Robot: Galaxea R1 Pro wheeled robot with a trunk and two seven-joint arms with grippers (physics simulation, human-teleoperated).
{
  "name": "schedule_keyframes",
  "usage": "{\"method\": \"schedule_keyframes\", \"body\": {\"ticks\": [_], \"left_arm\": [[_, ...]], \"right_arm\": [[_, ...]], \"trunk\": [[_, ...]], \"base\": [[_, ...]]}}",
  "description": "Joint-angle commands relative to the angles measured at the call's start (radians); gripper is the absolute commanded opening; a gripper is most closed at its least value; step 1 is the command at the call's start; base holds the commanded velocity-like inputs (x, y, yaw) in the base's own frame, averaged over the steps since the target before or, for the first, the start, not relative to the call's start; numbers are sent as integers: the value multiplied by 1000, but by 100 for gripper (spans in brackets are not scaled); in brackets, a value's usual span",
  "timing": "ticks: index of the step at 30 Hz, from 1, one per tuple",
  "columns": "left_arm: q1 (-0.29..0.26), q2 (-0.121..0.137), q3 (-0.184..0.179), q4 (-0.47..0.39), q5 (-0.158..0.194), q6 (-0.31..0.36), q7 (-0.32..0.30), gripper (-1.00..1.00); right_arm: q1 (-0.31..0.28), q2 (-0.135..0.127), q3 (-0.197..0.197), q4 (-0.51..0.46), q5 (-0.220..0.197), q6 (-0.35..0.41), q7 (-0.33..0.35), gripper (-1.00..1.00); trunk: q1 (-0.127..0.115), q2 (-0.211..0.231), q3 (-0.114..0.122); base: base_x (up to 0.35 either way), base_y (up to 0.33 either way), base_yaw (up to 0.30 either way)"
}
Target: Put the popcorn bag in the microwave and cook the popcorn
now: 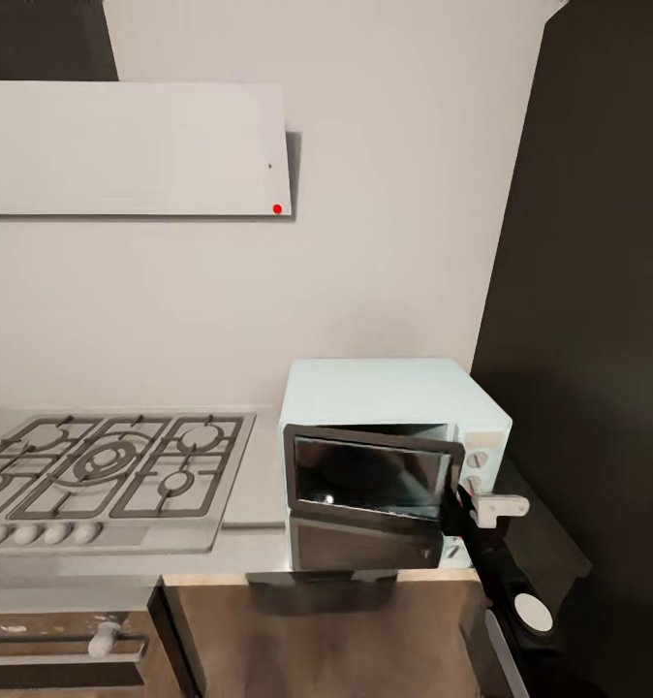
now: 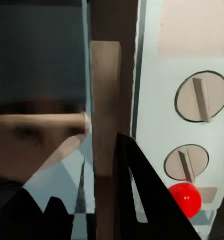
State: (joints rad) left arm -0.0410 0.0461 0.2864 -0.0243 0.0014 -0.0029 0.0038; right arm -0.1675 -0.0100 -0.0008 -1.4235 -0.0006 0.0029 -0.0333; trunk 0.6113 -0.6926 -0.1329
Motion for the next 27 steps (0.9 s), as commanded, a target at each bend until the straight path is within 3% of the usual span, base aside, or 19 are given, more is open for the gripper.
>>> {"method": "schedule_keyframes", "body": {"ticks": [1,27], "left_arm": [[0,0,4,0,0,0,0,100],[0,0,4,0,0,0,1,100]], "right_arm": [[-1,-1,1,0,-1,0,-7,-100],[-1,-1,1,0,-1,-1,-6,-100]], "trunk": [[0,-1,-2],[0,-1,-2]], "base": [[-209,0,0],[-122,0,0]]}}
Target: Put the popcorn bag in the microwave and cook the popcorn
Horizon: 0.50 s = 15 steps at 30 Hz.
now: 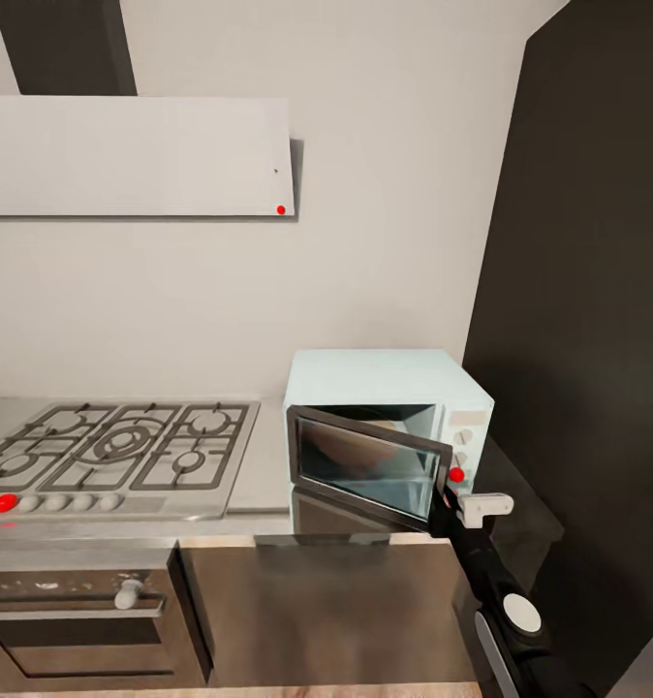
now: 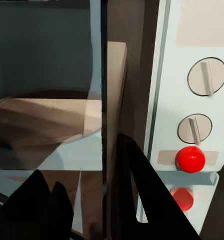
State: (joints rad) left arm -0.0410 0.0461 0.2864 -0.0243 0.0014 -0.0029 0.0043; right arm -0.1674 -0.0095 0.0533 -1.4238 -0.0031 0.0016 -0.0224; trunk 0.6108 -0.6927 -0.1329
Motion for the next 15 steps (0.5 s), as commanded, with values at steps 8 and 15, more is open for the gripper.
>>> {"method": "schedule_keyframes", "body": {"ticks": [8,15], "left_arm": [[0,0,5,0,0,-1,0,100],[0,0,5,0,0,-2,0,100]], "right_arm": [[-1,-1,-52,0,2,0,-17,-100],[-1,-1,-50,0,2,0,-14,100]], "trunk": [[0,-1,-2],[0,-1,-2]], "base": [[-2,0,0],[0,0,0]]}}
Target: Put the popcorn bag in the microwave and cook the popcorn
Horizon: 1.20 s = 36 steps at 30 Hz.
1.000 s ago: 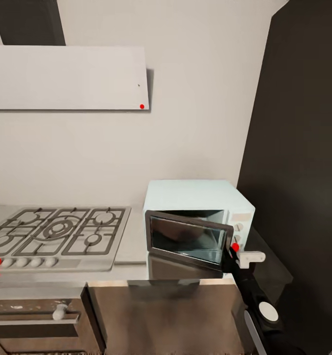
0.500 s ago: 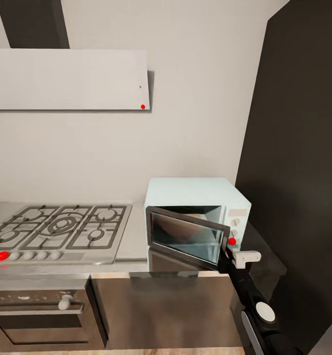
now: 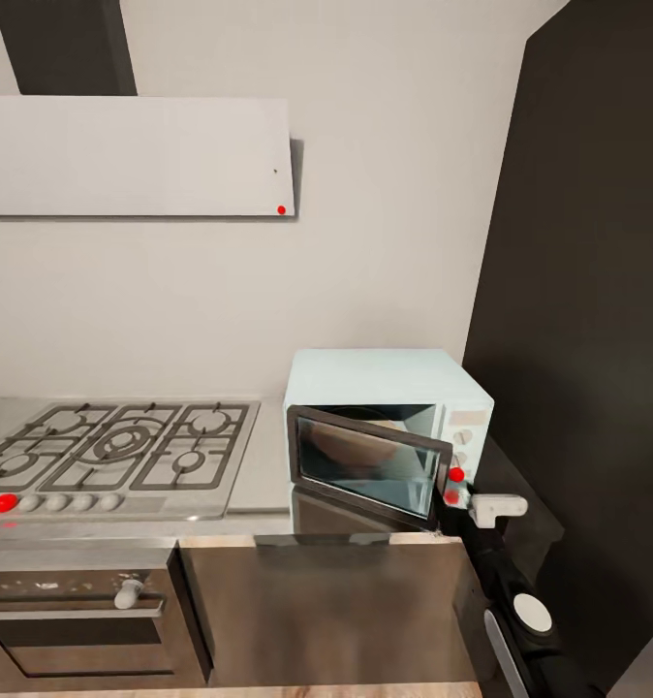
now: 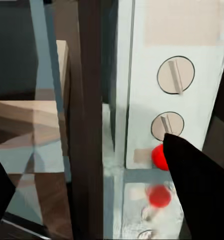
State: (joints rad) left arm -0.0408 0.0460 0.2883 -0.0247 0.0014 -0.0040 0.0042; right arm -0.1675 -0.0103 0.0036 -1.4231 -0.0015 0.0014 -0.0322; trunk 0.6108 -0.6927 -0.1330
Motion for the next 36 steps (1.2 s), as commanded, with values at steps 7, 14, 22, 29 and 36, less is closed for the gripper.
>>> {"method": "schedule_keyframes", "body": {"ticks": [7,14,22,29,36], "left_arm": [[-1,1,4,0,0,0,1,100],[-1,2,4,0,0,-1,1,100],[-1,1,3,0,0,1,2,100],[-1,2,5,0,0,-1,3,100],[-1,2,5,0,0,-1,2,100]], "right_arm": [[-1,0,-1,0,0,0,-5,100],[-1,0,-1,0,0,0,-5,100],[-1,0,-1,0,0,0,-5,100],[-1,0,-1,0,0,0,-5,100],[0,0,0,0,0,0,-5,100]], "trunk": [[0,-1,-2],[0,-1,-2],[0,-1,-2],[0,-1,-2],[0,-1,-2]], "base": [[-168,0,0],[-82,0,0],[-1,-189,0],[0,-188,0],[247,-4,0]]}}
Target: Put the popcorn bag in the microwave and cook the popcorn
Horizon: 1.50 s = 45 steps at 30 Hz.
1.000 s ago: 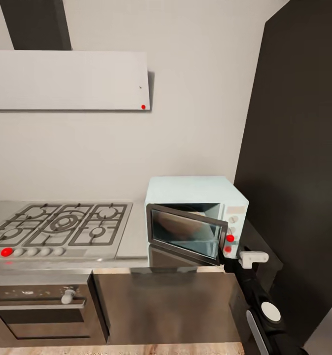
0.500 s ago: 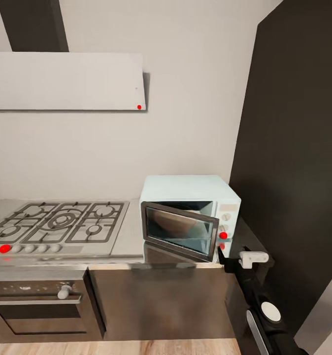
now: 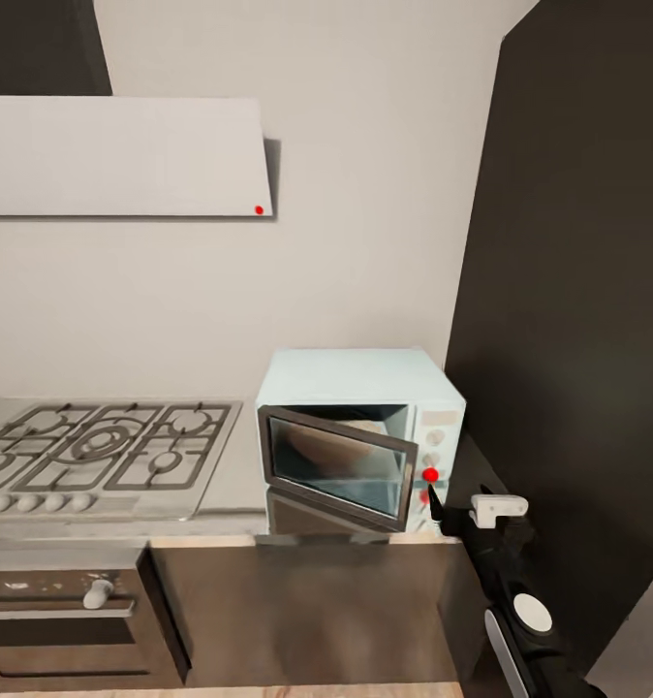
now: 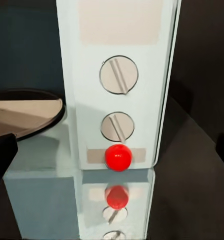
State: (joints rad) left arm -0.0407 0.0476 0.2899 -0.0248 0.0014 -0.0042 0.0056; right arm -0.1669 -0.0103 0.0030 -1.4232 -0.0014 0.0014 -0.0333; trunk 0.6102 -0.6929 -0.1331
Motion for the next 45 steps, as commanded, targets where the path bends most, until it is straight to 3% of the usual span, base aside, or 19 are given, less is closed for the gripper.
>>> {"method": "schedule_keyframes", "body": {"ticks": [1,22,30,45], "left_arm": [[-1,0,3,0,0,0,1,100],[-1,0,2,0,0,0,1,100],[-1,0,2,0,0,0,1,100],[-1,0,2,0,0,1,1,100]], "right_arm": [[-1,0,1,0,0,0,-3,100],[-1,0,2,0,0,0,-2,100],[-2,-2,-5,6,0,0,111,100],[-2,-7,-29,9,-1,0,125,100]], "trunk": [[1,-1,-2],[1,-1,-2],[1,-1,-2],[1,-1,-2]], "base": [[332,0,0],[114,0,0],[1,0,0],[68,-14,0]]}}
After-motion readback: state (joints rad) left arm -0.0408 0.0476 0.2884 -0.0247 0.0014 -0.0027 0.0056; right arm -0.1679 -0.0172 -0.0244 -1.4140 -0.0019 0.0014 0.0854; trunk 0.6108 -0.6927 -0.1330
